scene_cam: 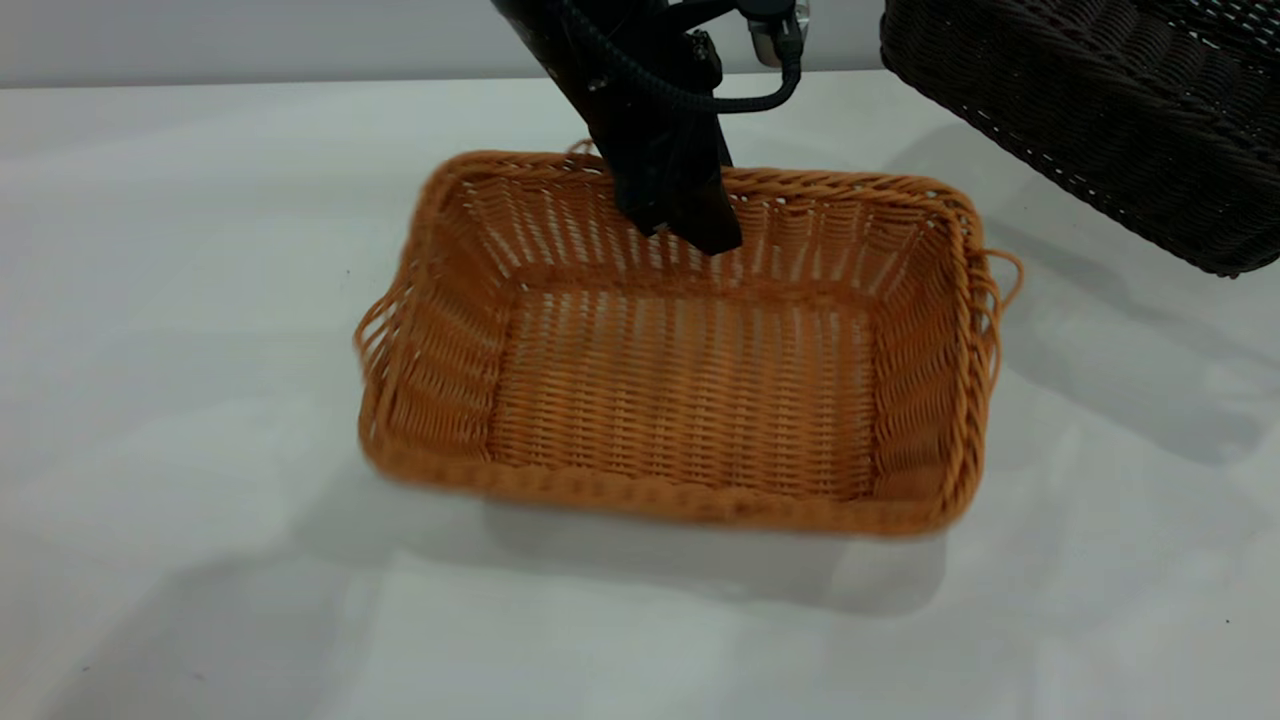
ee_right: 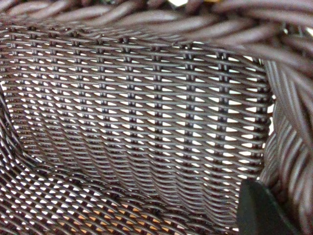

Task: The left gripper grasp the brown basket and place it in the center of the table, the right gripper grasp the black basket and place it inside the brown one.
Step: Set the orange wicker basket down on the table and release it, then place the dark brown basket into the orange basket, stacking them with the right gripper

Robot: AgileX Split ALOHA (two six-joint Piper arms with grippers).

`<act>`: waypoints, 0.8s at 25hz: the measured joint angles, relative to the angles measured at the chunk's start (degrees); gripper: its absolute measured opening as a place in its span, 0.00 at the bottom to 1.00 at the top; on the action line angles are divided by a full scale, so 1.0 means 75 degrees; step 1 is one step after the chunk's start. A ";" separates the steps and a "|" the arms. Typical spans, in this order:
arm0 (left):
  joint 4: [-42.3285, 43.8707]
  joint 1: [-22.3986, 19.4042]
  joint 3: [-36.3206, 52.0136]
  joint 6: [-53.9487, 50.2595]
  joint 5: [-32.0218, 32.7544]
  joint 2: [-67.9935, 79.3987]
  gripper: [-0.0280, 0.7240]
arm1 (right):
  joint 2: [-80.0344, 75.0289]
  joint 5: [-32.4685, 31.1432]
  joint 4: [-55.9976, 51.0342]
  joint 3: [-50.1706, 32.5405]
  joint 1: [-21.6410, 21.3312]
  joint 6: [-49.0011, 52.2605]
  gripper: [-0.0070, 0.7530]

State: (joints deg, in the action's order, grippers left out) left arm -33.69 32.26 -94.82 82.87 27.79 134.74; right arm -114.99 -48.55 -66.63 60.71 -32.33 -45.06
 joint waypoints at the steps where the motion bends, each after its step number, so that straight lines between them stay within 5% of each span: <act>1: 0.0000 -0.0001 0.0000 -0.0134 -0.0103 0.0000 0.67 | 0.0000 -0.0049 0.0000 0.0000 0.0000 0.0000 0.11; 11: -0.0008 -0.1041 0.0000 -0.3617 -0.0416 -0.1180 0.75 | 0.0674 -0.0308 0.0249 0.0000 0.0330 0.0308 0.11; 20: -0.0018 -0.2607 0.0000 -0.5142 -0.0426 -0.1865 0.75 | 0.0862 -0.0560 0.1372 0.0000 0.3177 0.1719 0.11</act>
State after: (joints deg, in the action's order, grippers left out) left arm -33.82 12.71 -94.82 44.30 24.60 120.75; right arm -108.53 -52.75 -56.33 60.71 -8.50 -32.17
